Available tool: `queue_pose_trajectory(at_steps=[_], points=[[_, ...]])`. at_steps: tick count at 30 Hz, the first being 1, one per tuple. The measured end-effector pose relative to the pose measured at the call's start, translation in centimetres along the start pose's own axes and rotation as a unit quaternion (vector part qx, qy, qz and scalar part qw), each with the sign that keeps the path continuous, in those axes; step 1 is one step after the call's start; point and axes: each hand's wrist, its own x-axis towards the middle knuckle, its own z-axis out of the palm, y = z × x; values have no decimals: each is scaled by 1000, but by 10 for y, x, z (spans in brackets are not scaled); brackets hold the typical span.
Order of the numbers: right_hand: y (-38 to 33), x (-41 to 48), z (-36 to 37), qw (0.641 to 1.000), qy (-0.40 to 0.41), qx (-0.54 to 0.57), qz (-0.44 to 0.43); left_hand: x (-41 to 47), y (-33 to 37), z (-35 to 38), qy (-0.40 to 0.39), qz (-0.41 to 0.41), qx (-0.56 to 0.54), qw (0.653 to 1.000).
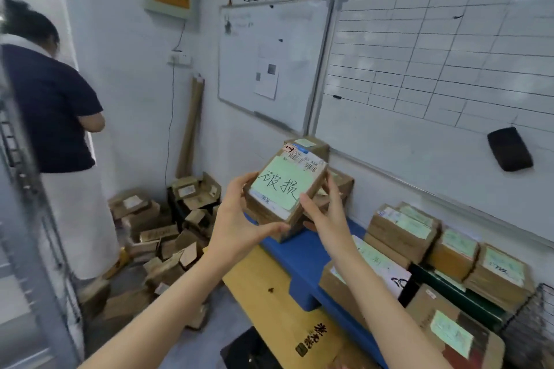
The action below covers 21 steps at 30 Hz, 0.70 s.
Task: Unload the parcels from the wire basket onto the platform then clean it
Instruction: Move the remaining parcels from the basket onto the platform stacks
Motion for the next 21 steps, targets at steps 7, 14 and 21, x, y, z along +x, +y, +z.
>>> queue_pose_trajectory(at_steps=[7, 14, 21], points=[[20, 50, 44, 999, -45, -19, 7, 31, -46, -23, 40, -19, 24, 999], [40, 130, 65, 997, -63, -33, 19, 105, -93, -17, 37, -23, 27, 999], [66, 232, 46, 1000, -25, -9, 13, 205, -127, 13, 1, -16, 15, 1000]])
